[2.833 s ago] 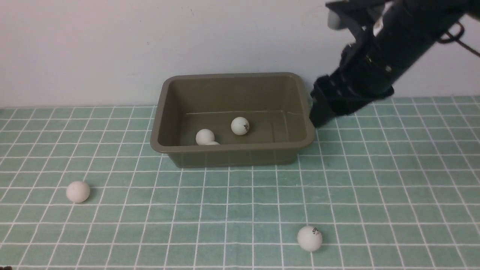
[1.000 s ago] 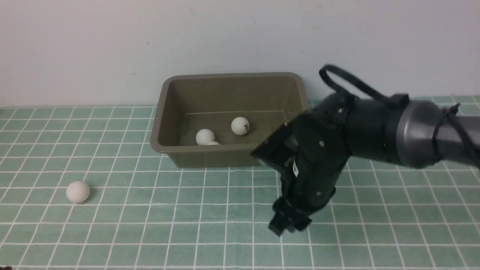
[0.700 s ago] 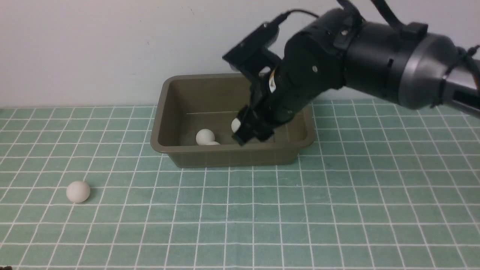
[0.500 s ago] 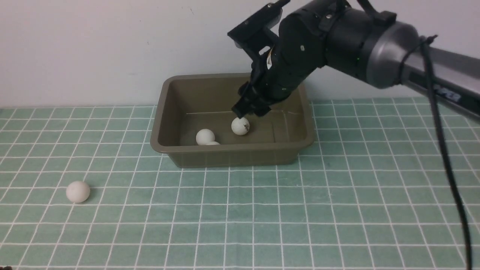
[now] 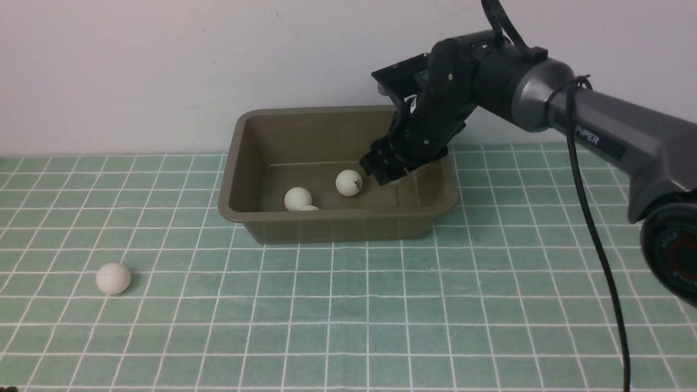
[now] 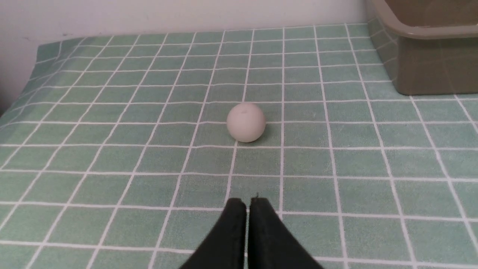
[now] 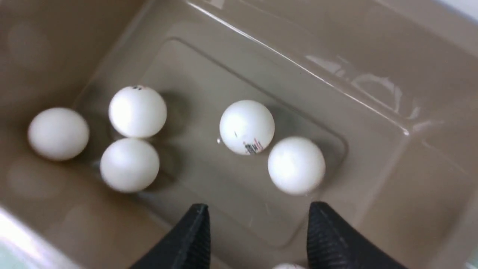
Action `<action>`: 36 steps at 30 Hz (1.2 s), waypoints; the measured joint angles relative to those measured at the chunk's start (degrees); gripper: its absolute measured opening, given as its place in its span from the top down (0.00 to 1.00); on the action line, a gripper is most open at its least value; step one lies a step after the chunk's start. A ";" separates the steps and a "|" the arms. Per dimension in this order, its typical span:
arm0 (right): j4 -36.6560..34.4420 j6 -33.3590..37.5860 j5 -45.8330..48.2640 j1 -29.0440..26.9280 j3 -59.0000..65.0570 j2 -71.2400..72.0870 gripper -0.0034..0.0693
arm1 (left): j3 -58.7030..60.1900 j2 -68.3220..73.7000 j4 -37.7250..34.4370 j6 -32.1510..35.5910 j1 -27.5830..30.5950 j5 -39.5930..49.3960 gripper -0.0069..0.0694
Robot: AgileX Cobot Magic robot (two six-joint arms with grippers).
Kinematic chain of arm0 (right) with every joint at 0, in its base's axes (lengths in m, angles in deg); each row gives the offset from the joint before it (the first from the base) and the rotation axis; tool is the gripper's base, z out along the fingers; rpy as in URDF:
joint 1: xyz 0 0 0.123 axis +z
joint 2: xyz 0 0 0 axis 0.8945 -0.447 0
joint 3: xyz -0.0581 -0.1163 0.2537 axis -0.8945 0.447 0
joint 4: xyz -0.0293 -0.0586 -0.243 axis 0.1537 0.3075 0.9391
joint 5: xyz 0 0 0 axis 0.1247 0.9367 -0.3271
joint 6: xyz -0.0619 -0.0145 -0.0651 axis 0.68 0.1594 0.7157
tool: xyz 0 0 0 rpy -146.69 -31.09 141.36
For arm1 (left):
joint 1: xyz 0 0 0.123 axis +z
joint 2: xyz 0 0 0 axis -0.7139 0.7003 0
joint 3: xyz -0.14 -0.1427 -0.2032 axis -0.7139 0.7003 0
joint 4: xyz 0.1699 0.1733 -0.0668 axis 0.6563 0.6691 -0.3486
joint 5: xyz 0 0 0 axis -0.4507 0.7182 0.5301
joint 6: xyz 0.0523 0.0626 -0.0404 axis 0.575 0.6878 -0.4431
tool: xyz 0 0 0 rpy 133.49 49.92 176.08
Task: Put the table tennis balls in the box on the green coffee tablecloth.
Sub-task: 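Release the ping pong ball into the bin and lift the gripper away, then reach for and grasp a ping pong ball on the table beside the basket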
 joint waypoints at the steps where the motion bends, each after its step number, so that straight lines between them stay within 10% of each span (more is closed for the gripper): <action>1: 0.00 0.14 0.59 -0.24 0.00 1.05 0.50 | 0.00 0.00 -1.87 -1.06 0.00 -0.44 0.91; 12: 3.51 2.83 6.02 -11.23 1.82 22.81 0.95 | 0.05 0.00 -42.70 -8.96 0.00 -13.57 0.91; 36: 5.68 4.90 -8.58 -19.53 59.44 79.57 0.97 | -0.10 0.00 -72.73 -7.54 0.00 -21.56 0.91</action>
